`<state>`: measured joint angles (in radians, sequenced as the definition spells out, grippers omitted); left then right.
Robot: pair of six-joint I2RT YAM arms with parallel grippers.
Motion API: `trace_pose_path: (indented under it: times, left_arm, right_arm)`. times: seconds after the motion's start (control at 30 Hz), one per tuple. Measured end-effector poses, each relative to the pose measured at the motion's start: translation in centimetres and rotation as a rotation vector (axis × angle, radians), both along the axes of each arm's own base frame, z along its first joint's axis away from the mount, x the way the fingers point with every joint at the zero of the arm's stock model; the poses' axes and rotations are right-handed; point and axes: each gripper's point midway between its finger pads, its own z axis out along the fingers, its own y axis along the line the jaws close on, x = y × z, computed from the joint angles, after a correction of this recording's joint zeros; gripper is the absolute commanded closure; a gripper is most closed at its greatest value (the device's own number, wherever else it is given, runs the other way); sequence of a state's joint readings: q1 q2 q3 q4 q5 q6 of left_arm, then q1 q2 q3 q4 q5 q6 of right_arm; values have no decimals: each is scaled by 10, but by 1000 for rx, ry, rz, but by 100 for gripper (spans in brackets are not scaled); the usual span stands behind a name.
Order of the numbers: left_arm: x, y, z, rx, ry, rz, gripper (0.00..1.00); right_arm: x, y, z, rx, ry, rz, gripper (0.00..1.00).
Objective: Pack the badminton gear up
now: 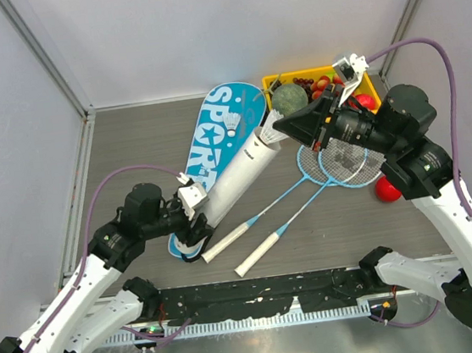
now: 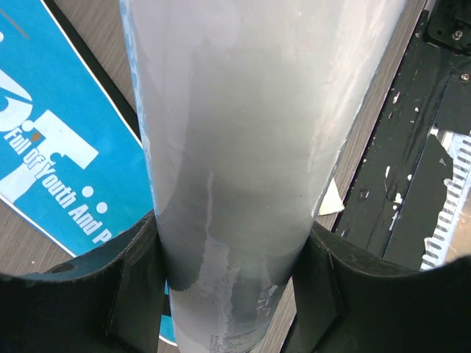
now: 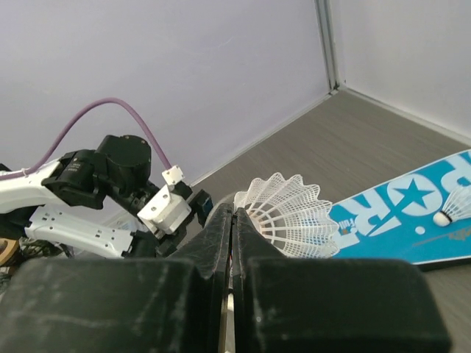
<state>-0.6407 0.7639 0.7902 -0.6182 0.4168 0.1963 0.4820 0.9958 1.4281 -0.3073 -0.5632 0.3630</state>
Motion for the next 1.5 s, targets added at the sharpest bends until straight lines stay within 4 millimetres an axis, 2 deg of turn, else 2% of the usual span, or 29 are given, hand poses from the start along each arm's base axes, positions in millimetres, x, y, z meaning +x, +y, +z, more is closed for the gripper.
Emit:
trace_pose_path:
  times: [0.17, 0.77, 1.13, 1.17, 1.27, 1.33, 1.43, 1.5]
  left_arm:
    - [-3, 0, 3, -19, -32, -19, 75]
    - [-3, 1, -3, -5, -24, -22, 76]
    - [-1, 3, -6, 12, -41, -20, 78]
    - [-1, 4, -6, 15, -44, -17, 78]
    - [-1, 6, -9, 22, -49, -10, 77]
    - [0, 9, -11, 33, -53, 0, 78]
    - [1, 14, -15, 49, -57, 24, 78]
    - [2, 16, -13, 47, -71, 35, 77]
  right_arm:
    - [2, 5, -18, -17, 53, 11, 95]
    - [-5, 37, -55, 32, 186, 143, 95]
    - [-5, 44, -57, 100, 217, 184, 94]
    - [-6, 44, -58, 102, 220, 187, 91]
    - [-6, 44, -62, 95, 236, 185, 58]
    - [-5, 43, -65, 88, 251, 170, 47]
    - [0, 36, -67, 74, 245, 121, 39]
    - [0, 33, -64, 72, 238, 102, 31]
